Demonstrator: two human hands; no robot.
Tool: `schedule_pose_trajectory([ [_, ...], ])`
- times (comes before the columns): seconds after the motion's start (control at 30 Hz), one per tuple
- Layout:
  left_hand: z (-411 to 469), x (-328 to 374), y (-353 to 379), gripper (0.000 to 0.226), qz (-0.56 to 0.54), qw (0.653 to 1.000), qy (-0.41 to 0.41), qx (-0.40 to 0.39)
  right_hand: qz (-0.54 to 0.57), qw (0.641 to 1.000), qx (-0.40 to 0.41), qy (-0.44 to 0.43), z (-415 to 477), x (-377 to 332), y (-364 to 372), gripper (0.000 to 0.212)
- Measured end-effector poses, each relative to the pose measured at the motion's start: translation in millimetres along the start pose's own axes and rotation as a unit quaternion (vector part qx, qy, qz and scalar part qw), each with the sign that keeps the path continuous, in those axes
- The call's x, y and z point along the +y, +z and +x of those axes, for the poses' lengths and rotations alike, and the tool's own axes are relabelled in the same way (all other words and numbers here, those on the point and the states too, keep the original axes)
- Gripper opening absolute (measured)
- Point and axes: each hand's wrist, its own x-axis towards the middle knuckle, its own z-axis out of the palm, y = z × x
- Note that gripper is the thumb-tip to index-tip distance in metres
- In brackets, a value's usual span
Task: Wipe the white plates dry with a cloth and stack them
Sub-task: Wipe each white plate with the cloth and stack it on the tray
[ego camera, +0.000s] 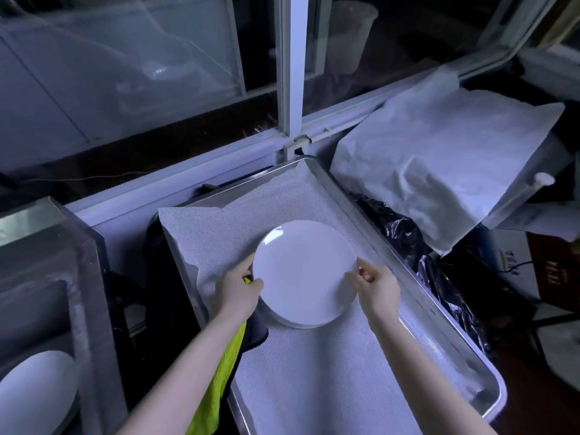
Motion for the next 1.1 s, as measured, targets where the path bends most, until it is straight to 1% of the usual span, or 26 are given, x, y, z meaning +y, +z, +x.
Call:
schedule_pose_trajectory([
  [0.13, -0.3, -1.5, -1.2, 0.061, -0.005, 1.000, -0.010, -0.004, 0.002, 1.000, -0.002, 0.003, -1.2, -0.2, 2.0, 0.039],
  [0.2, -2.2, -0.8, -2.9, 0.058, -0.013, 1.000, -0.013, -0.011, -0.009, 1.000, -0.004, -0.007, -2.4, -1.0, 2.6, 0.031],
  [0.27, -5.6, 0.7, -5.9, 0.055, -0.031, 0.999, -0.023, -0.006, -0.007, 1.000, -0.006, 0.001, -4.0, -0.8, 2.2, 0.011],
  [0.33, -10.6, -1.1, -10.5, 0.057, -0.054, 0.998, -0.032, 0.003, -0.005, 1.000, 0.013, 0.003, -8.9, -2.0, 2.0, 0.036],
  [0.37, -14.0, -2.4, -14.2, 0.056, -0.073, 0.997, -0.036, 0.007, 0.000, 1.000, 0.026, -0.013, -14.9, -4.8, 2.1, 0.041],
  [0.43, -23.4, -6.2, -25.3, 0.046, -0.136, 0.990, -0.032, 0.022, 0.015, 0.997, 0.023, -0.075, -33.8, -17.5, 5.4, 0.039],
  [0.47, -29.0, -7.6, -32.3, 0.039, -0.160, 0.986, -0.028, 0.033, 0.014, 0.993, 0.010, -0.114, -44.7, -24.6, 9.4, 0.035],
  [0.53, -39.0, -10.4, -47.3, 0.034, -0.192, 0.979, -0.017, 0.064, 0.006, 0.982, -0.051, -0.184, -70.1, -41.1, 19.9, 0.032],
  [0.6, -48.8, -15.4, -62.5, 0.035, -0.225, 0.971, -0.001, 0.084, 0.000, 0.959, -0.157, -0.235, -98.8, -59.7, 34.0, 0.032],
  [0.67, -61.4, -19.8, -81.1, 0.035, -0.265, 0.958, 0.014, 0.105, 0.004, 0.926, -0.270, -0.264, -128.0, -76.1, 50.3, 0.043],
  [0.73, -75.8, -23.6, -101.7, 0.032, -0.313, 0.940, 0.023, 0.133, 0.016, 0.893, -0.346, -0.287, -154.9, -88.0, 66.6, 0.061],
  [0.8, -90.8, -28.6, -127.9, 0.031, -0.355, 0.918, 0.022, 0.177, 0.024, 0.872, -0.381, -0.308, -179.1, -95.9, 84.3, 0.082],
  [0.83, -98.6, -33.6, -143.9, 0.031, -0.377, 0.904, 0.018, 0.202, 0.023, 0.864, -0.392, -0.316, -192.2, -99.7, 94.6, 0.089],
  [0.9, -113.6, -44.8, -179.0, 0.031, -0.418, 0.875, 0.010, 0.242, 0.021, 0.850, -0.411, -0.330, -219.3, -106.3, 116.5, 0.097],
  [0.97, -129.3, -58.9, -214.4, 0.028, -0.457, 0.848, 0.006, 0.268, 0.019, 0.839, -0.421, -0.345, -246.7, -114.1, 141.7, 0.093],
  [1.03, -144.8, -77.3, -248.5, 0.023, -0.482, 0.823, 0.010, 0.299, 0.024, 0.837, -0.422, -0.349, -272.8, -124.8, 168.9, 0.079],
  [1.1, -161.2, -99.6, -280.9, 0.021, -0.489, 0.808, 0.016, 0.328, 0.029, 0.835, -0.425, -0.349, -296.9, -139.2, 194.9, 0.070],
])
